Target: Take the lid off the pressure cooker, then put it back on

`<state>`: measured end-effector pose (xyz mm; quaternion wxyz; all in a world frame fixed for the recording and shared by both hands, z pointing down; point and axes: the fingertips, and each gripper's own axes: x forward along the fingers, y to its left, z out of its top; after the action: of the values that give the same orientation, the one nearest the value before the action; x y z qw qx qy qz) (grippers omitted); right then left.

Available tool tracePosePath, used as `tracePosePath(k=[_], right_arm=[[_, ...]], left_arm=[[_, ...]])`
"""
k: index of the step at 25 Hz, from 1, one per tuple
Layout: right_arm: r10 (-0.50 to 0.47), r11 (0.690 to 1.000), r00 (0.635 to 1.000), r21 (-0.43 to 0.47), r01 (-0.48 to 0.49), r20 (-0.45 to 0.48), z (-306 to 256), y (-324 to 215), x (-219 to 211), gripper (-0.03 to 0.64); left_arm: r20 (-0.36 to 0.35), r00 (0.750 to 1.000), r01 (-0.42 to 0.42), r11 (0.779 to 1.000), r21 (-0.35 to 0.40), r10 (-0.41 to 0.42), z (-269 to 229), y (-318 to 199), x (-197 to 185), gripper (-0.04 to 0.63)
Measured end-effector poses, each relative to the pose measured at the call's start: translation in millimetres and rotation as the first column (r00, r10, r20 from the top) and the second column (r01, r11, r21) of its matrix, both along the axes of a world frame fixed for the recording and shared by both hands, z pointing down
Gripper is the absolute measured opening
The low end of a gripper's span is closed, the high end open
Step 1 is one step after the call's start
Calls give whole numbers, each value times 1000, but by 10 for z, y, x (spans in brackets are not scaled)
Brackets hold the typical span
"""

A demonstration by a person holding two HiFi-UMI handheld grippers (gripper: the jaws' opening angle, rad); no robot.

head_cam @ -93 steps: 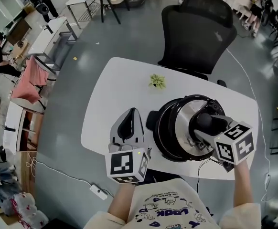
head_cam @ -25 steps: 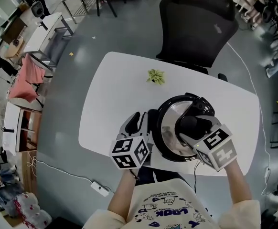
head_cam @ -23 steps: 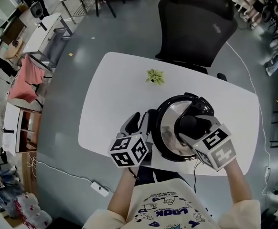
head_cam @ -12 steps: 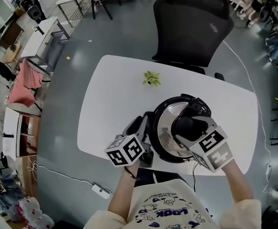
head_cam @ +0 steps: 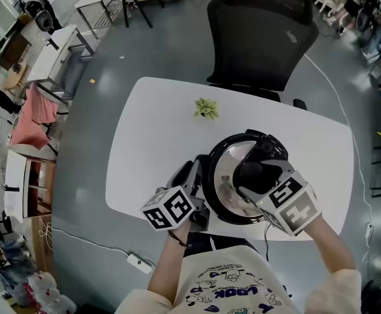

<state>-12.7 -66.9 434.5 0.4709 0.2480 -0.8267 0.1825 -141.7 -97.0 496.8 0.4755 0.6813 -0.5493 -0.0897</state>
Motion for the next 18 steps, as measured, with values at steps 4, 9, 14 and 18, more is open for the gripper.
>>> tracePosePath(k=[4,9,14,18], right_arm=[[-18,1000,1000,22,18,7,23,-22,8,298],[-27,1000,1000,13,27,-7,-6,5,5,299],[-67,997,998,23,67,3,34,-15,9,301],[-79,997,997,12,79,1,39,0,5,302]], left_arm=[[5,1000,1,1000,2,-1,3,-3,4,124],[6,1000,-3,1000,2,3,3,9,-2,124],[5,1000,-5,1000,5,5,16,-9,10,123],[3,1000,-10,1000,7,10,17,-8,16,123]])
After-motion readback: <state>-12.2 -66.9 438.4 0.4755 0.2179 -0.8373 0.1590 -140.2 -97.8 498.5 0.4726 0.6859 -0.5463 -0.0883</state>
